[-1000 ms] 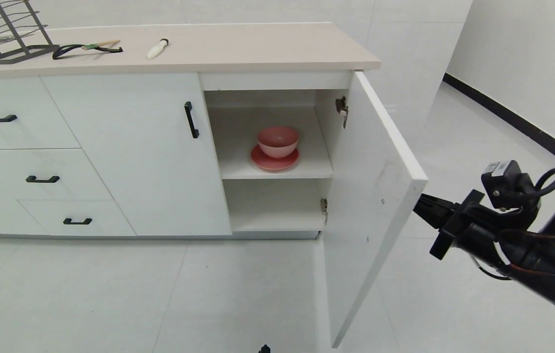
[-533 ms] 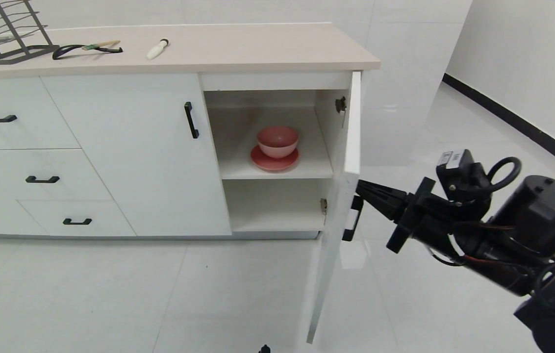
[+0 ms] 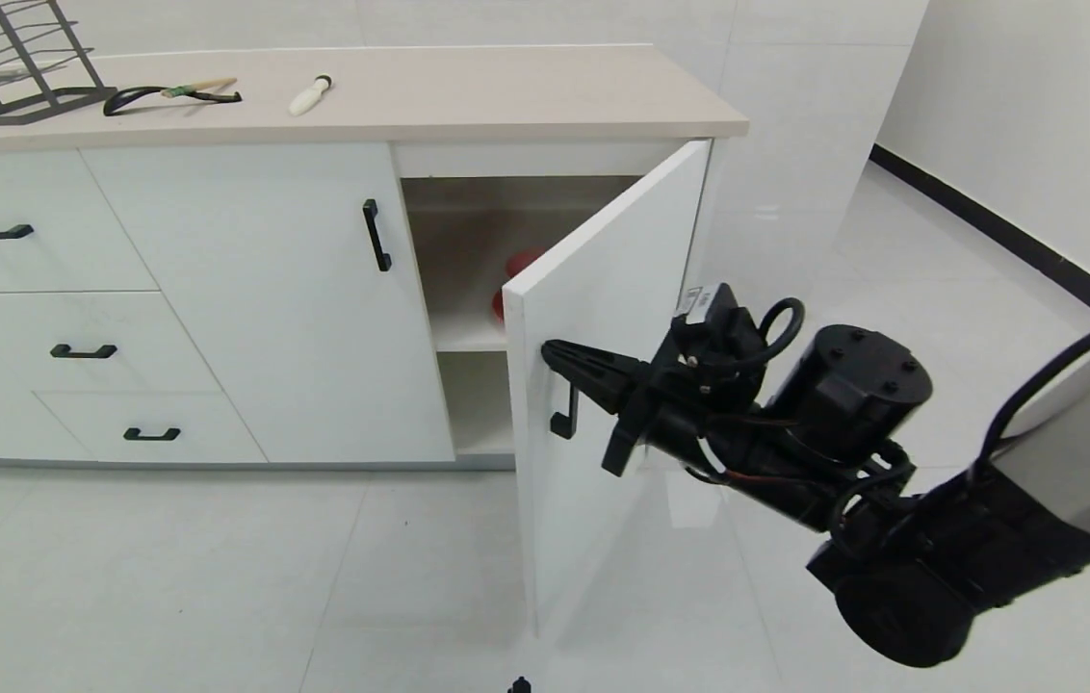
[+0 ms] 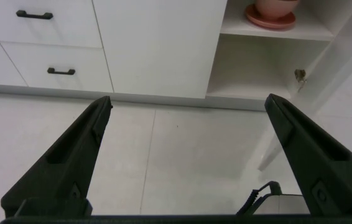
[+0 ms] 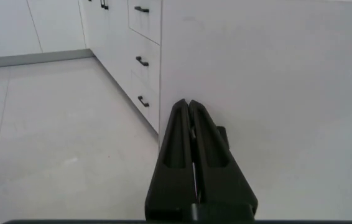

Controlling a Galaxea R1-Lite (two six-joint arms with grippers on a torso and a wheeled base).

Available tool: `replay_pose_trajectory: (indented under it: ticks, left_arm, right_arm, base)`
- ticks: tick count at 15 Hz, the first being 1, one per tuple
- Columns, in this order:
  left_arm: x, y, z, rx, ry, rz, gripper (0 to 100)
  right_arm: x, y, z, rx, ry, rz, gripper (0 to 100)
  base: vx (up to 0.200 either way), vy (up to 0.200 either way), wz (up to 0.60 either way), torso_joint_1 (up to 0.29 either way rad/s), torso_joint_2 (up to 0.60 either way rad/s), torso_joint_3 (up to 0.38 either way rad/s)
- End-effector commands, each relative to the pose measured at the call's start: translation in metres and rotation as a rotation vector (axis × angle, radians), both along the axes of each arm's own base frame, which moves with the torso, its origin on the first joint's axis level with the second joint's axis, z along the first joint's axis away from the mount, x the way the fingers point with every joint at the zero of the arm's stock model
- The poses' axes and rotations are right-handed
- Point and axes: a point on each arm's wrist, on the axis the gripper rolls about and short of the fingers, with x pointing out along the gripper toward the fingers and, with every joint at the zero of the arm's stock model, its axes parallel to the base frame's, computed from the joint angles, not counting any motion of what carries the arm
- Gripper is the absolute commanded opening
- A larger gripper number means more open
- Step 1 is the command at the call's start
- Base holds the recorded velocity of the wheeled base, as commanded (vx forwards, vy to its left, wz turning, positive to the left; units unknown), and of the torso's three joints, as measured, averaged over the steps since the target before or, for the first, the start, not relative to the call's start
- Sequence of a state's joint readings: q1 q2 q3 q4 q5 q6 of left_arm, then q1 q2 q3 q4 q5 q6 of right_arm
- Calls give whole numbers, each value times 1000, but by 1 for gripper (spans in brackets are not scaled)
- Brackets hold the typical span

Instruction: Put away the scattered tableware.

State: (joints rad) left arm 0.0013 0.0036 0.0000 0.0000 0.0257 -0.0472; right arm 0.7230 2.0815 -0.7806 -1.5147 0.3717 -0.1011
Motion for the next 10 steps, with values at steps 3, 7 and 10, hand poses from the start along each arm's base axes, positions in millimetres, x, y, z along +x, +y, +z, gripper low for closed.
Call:
replay_pose_trajectory:
  ticks: [3, 7, 10]
  left_arm:
    - [0, 0, 0, 0, 1, 1, 100]
    - [0, 0, 0, 0, 1, 1, 100]
    - [0, 0, 0, 0, 1, 1, 100]
  right_arm:
    - [26, 35, -14, 32, -37, 20, 0]
    - [56, 61, -27, 77, -90, 18, 0]
    - [84, 83, -40, 134, -157, 13, 0]
  base:
    - [0, 0, 0, 0, 0, 0]
    - [0, 0, 0, 0, 0, 0]
    - [0, 0, 0, 0, 0, 0]
